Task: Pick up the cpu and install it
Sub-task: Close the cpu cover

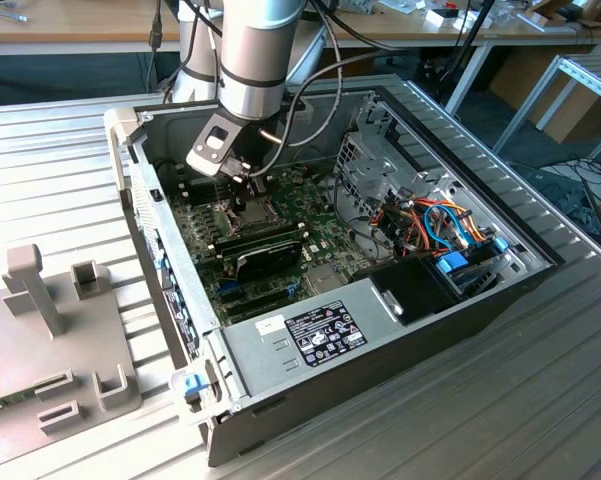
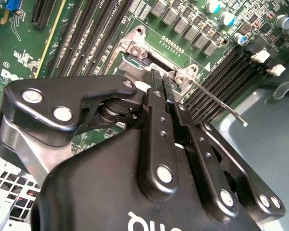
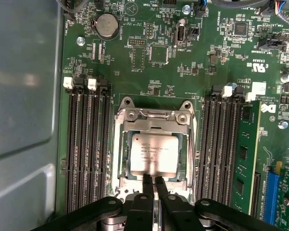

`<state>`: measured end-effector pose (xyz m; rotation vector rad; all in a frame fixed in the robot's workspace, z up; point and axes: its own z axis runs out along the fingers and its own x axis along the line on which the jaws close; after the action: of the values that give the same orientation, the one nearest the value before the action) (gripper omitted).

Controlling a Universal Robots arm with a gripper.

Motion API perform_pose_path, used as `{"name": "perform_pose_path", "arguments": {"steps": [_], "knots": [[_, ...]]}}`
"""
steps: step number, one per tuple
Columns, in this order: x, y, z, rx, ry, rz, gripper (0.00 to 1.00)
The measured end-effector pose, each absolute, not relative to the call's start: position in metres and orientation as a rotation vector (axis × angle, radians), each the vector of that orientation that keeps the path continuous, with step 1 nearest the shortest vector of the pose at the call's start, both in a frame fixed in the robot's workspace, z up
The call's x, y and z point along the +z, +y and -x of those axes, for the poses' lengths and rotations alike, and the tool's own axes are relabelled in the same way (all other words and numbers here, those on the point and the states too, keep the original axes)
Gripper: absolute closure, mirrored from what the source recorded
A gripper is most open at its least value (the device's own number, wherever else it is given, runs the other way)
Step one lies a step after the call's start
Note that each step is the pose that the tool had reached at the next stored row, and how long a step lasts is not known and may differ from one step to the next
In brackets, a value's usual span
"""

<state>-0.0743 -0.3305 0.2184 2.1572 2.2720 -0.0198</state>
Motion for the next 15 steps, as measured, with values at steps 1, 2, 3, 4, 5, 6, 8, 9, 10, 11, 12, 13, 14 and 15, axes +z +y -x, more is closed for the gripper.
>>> {"name": "perform_pose_path", "arguments": {"steps": [1,2,3,4,5,6,8,9,10,11,12,13,14,15], "knots": [[0.2180,-0.3305,0.0744,-0.020,2.272,-2.157,0.84],[0.2180,-0.3306,0.0744,-0.020,2.272,-2.157,0.84],[0.2180,-0.3305,0.0744,-0.020,2.272,-2.157,0.84],[0.2179,-0.3305,0.0744,-0.020,2.272,-2.157,0.84],[0.2179,-0.3305,0.0744,-0.020,2.272,-2.158,0.84],[0.2177,-0.3305,0.0744,-0.020,2.272,-2.157,0.84],[0.2167,-0.3305,0.0744,-0.019,2.272,-2.158,0.84],[0.2162,-0.3305,0.0744,-0.020,2.272,-2.157,0.84],[0.2159,-0.3305,0.0744,-0.020,2.272,-2.157,0.84],[0.2159,-0.3305,0.0744,-0.020,2.272,-2.157,0.84],[0.2159,-0.3305,0.0744,-0.020,2.272,-2.157,0.84],[0.2159,-0.3305,0.0744,-0.020,2.272,-2.157,0.84],[0.2158,-0.3305,0.0744,-0.020,2.272,-2.157,0.84],[0.2154,-0.3305,0.0744,-0.019,2.272,-2.157,0.84]]}}
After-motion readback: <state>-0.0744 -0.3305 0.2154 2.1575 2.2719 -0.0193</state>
